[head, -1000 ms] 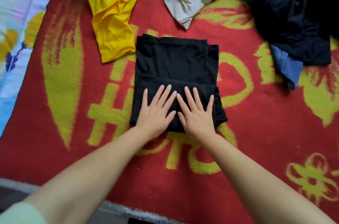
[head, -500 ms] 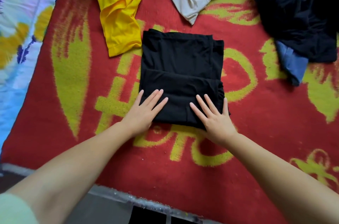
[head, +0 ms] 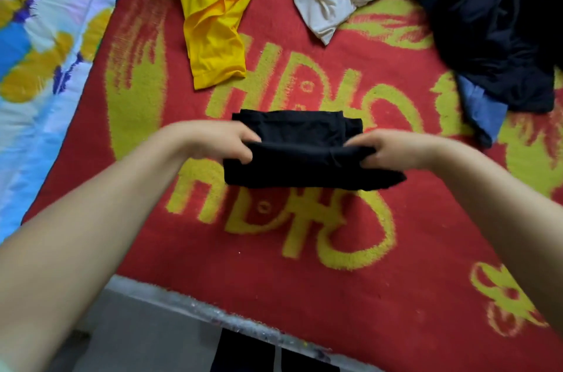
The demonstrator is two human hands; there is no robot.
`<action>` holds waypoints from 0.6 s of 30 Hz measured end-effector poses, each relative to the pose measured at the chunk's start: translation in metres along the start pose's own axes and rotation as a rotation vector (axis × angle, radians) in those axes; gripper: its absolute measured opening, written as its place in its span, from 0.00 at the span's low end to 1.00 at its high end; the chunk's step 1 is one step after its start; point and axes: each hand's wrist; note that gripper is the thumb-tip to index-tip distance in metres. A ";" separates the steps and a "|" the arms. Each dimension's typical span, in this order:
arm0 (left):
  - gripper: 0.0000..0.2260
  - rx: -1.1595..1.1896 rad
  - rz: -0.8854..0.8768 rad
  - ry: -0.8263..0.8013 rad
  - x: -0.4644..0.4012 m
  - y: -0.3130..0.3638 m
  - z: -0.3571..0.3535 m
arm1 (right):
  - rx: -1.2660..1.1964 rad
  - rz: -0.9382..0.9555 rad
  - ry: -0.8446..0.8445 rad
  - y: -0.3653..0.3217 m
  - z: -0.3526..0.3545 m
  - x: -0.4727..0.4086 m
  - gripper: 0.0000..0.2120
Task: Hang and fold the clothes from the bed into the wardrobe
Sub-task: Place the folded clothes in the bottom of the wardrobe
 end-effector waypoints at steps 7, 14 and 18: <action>0.14 0.243 0.129 0.700 -0.078 -0.006 0.033 | -0.012 -0.220 0.718 0.018 0.014 -0.085 0.22; 0.26 -0.625 -0.086 0.928 -0.130 0.003 -0.069 | 0.457 -0.066 0.698 -0.015 -0.078 -0.141 0.26; 0.25 -0.578 -0.043 0.937 -0.139 -0.030 -0.064 | 0.430 -0.179 0.742 0.029 -0.074 -0.140 0.26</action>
Point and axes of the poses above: each hand's wrist, its own x-axis away from the middle knuckle, its own z-axis out of the back of the hand, y = z × x, and after that the axes turned 3 degrees about z, right-handed
